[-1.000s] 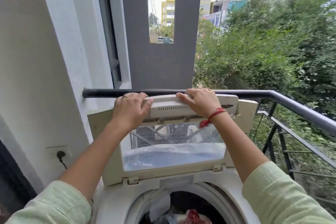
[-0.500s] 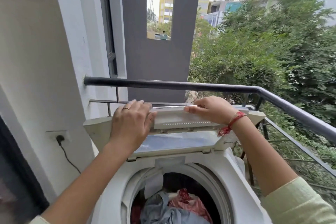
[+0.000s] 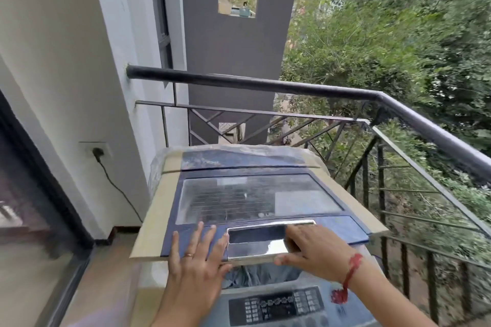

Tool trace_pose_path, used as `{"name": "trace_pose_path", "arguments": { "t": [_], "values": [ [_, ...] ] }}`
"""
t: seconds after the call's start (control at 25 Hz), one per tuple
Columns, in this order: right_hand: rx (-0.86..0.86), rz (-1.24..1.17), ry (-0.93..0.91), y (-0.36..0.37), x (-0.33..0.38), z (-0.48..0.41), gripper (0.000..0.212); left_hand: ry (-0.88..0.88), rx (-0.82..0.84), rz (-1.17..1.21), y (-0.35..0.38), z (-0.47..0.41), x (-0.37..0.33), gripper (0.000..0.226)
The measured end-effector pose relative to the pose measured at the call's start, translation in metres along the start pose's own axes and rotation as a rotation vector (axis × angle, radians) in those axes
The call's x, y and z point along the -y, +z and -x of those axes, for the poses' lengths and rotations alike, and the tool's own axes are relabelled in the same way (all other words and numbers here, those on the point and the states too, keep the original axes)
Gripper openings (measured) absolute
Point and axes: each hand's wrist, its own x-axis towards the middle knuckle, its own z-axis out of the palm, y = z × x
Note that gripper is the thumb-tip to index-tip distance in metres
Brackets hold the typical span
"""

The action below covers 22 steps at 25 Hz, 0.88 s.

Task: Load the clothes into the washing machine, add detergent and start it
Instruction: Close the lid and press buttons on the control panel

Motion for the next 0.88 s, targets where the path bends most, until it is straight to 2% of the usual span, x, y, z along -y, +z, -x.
{"name": "trace_pose_path", "arguments": {
  "t": [0.2, 0.36, 0.56, 0.64, 0.72, 0.8, 0.88],
  "values": [
    [-0.053, 0.022, -0.008, 0.054, 0.000, 0.007, 0.067, -0.088, 0.165, 0.061, 0.023, 0.028, -0.007, 0.056],
    [-0.083, -0.063, -0.002, 0.084, -0.002, 0.006, 0.067, -0.170, 0.239, 0.086, 0.044, 0.043, -0.008, 0.054],
    [-0.096, -0.107, -0.039, 0.096, -0.010, 0.001, 0.046, -0.214, 0.220, 0.084, 0.057, 0.046, -0.010, 0.057],
    [-0.105, -0.105, -0.060, 0.095, -0.013, 0.002, 0.043, -0.223, 0.200, 0.095, 0.057, 0.046, -0.012, 0.058],
    [-0.109, -0.098, -0.055, 0.099, -0.015, 0.007, 0.055, -0.235, 0.188, 0.099, 0.057, 0.047, -0.013, 0.060],
    [-0.063, -0.117, -0.039, 0.107, -0.013, 0.017, 0.076, -0.244, 0.189, 0.092, 0.057, 0.048, -0.014, 0.061],
    [-0.125, -0.126, -0.024, 0.115, -0.011, 0.029, 0.082, -0.247, 0.192, 0.095, 0.056, 0.047, -0.015, 0.064]
  ]
}}
